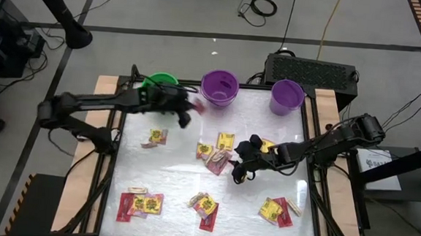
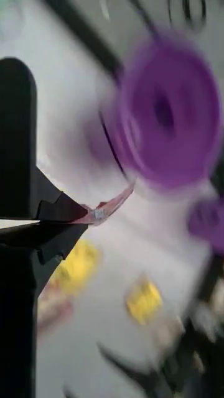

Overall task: Sort candy by brand, put in halloween buckets
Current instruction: Put the red candy pack in the green bucket

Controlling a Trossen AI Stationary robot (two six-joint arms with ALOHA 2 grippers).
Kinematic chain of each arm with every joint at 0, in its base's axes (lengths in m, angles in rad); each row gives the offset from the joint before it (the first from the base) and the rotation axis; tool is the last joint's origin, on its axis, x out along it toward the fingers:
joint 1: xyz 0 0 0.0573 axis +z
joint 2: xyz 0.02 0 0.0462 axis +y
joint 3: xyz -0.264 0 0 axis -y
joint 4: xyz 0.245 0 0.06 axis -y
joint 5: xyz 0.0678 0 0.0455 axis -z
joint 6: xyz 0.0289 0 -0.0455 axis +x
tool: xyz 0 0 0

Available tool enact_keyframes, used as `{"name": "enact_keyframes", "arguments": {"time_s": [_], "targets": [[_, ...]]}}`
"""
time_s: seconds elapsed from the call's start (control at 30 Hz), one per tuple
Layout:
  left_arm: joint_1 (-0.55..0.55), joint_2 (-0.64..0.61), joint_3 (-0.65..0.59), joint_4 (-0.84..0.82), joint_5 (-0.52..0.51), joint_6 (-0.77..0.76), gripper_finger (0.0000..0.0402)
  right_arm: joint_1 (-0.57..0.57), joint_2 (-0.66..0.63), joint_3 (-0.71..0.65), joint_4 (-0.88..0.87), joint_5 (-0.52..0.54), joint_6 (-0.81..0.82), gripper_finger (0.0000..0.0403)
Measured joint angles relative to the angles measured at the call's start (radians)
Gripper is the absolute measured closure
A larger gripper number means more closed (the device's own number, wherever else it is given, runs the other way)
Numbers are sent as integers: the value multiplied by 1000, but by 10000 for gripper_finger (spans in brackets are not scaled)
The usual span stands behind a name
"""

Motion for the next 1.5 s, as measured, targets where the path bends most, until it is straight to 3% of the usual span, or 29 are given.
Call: {"name": "enact_keyframes", "arguments": {"time_s": [0.17,0.33,0.67,0.77,1.1,1.33,1.4,1.5], "targets": [[45,-163,0,-206,-146,44,401,-20,0,0,8,3,7,151],[102,-240,-6,-312,-317,128,401,-33,0,0,59,3,8,151],[243,-200,-51,-337,-284,206,401,-37,0,-2,136,-1,8,151],[255,-196,-56,-339,-240,201,395,-36,0,-2,148,-47,56,151],[255,-195,-56,-309,-339,203,312,-30,1,-2,179,-132,329,151],[254,-195,-56,-355,-291,256,241,16,1,-2,182,-159,595,151],[253,-196,-56,-368,-166,268,228,39,1,-2,181,-203,660,151],[228,-196,-56,-374,176,278,220,80,1,-2,181,-269,764,151]]}}
